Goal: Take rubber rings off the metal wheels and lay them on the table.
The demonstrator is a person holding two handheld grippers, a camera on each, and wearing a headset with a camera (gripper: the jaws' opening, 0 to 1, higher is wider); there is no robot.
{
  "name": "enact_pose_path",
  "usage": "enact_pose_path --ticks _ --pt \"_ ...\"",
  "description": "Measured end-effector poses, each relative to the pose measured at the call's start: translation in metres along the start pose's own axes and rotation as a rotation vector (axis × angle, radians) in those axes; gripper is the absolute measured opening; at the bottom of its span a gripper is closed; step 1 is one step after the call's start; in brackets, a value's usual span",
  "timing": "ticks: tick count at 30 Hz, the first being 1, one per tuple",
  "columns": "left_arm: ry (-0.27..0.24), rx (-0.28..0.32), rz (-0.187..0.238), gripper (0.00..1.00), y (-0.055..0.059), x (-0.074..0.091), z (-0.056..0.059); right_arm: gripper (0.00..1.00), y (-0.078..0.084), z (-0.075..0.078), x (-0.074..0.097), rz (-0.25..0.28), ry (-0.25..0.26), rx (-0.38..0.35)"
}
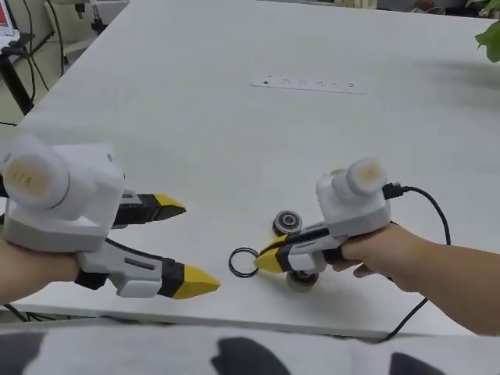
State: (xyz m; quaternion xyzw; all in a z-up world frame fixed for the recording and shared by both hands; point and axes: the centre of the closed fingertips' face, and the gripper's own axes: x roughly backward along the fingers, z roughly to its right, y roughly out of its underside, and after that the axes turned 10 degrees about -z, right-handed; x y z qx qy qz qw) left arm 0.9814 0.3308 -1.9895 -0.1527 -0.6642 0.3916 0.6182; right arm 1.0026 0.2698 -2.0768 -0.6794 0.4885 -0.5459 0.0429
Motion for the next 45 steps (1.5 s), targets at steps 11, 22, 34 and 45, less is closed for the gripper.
enact_pose_path --ticks 11,22,34,45 --pt "0.004 -0.008 -0.006 0.66 -0.005 -0.005 -0.003 0.18 -0.014 -0.007 0.021 0.078 -0.033 -0.007" --pt "0.005 -0.025 -0.002 0.65 -0.019 -0.012 -0.01 0.21 -0.019 0.001 0.047 0.163 -0.001 -0.02" --pt "0.012 -0.022 -0.002 0.63 -0.03 -0.023 -0.02 0.26 -0.021 0.017 0.069 0.213 0.06 -0.042" --pt "0.003 -0.04 -0.031 0.55 -0.031 -0.036 -0.034 0.27 -0.014 0.04 0.076 0.215 0.13 -0.048"
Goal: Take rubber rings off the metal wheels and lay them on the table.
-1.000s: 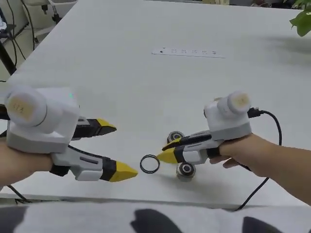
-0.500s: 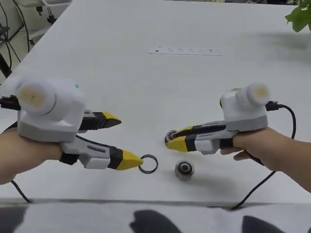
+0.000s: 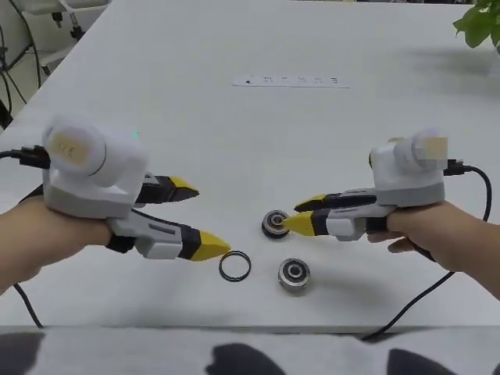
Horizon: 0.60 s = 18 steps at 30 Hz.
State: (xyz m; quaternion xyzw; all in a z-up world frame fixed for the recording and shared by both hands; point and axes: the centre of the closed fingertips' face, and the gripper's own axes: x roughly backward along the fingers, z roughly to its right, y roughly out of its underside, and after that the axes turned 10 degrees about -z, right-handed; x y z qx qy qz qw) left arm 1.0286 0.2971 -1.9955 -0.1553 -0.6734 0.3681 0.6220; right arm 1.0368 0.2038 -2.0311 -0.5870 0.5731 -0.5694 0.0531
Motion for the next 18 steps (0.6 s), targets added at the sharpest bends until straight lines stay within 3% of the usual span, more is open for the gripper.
enact_pose_path --ticks 18 --pt "0.019 0.002 -0.024 0.46 -0.003 -0.028 -0.008 0.3 0.015 0.014 -0.001 -0.038 0.054 0.041"
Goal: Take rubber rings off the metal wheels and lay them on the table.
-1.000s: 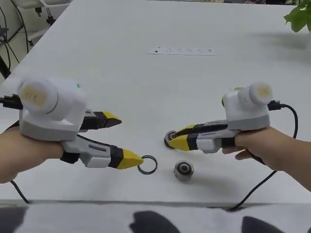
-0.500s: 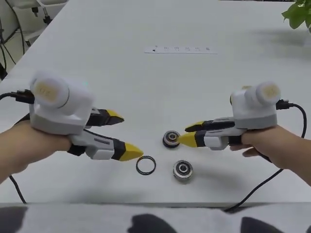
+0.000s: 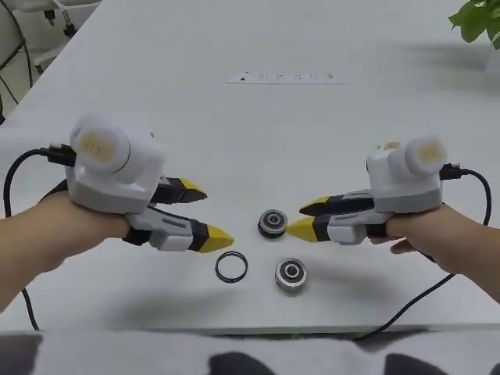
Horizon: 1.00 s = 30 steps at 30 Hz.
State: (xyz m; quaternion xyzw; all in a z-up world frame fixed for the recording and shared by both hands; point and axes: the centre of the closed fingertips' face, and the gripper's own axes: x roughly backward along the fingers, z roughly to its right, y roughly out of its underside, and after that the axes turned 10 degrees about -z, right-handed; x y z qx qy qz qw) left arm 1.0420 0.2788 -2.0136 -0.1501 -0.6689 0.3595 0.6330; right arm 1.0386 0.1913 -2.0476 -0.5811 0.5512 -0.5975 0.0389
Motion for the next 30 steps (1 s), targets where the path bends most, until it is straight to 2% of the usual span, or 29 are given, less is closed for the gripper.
enact_pose_path --ticks 11,30 --pt "0.03 0.008 -0.002 0.4 -0.008 -0.019 0.002 0.32 0.003 -0.001 -0.003 -0.008 0.007 0.019" --pt "0.058 -0.017 -0.023 0.32 -0.017 -0.048 0.006 0.32 0.009 0.002 -0.007 -0.023 0.013 0.031"
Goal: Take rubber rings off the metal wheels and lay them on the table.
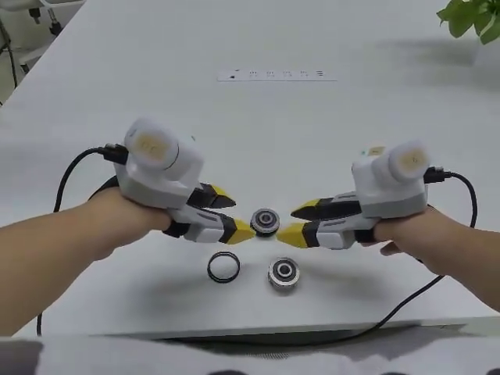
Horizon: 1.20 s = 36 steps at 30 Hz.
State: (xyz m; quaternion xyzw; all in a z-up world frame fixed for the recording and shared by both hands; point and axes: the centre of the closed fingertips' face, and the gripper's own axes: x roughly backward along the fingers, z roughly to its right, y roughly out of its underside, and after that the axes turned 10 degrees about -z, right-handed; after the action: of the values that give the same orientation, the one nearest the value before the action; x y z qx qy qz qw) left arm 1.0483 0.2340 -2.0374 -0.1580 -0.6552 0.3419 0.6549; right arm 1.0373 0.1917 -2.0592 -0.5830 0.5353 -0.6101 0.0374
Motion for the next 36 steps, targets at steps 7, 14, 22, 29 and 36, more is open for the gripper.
enact_pose_path --ticks 7,14,22,29,36 --pt "0.012 -0.001 -0.005 0.28 -0.004 -0.012 0.002 0.32 -0.001 0.0 0.0 0.0 0.001 0.0" --pt "0.022 0.005 -0.01 0.24 -0.008 -0.023 0.001 0.32 0.002 0.001 -0.001 -0.008 0.0 0.002" --pt "0.023 -0.008 -0.019 0.2 -0.011 -0.032 0.003 0.32 0.003 0.003 -0.003 -0.014 -0.001 0.006" --pt "0.015 -0.013 -0.025 0.15 -0.011 -0.036 0.0 0.32 0.005 0.004 -0.003 -0.016 0.001 0.006" --pt "-0.037 -0.074 -0.023 0.08 -0.01 -0.037 -0.006 0.32 0.004 0.003 -0.003 -0.015 -0.001 0.006"
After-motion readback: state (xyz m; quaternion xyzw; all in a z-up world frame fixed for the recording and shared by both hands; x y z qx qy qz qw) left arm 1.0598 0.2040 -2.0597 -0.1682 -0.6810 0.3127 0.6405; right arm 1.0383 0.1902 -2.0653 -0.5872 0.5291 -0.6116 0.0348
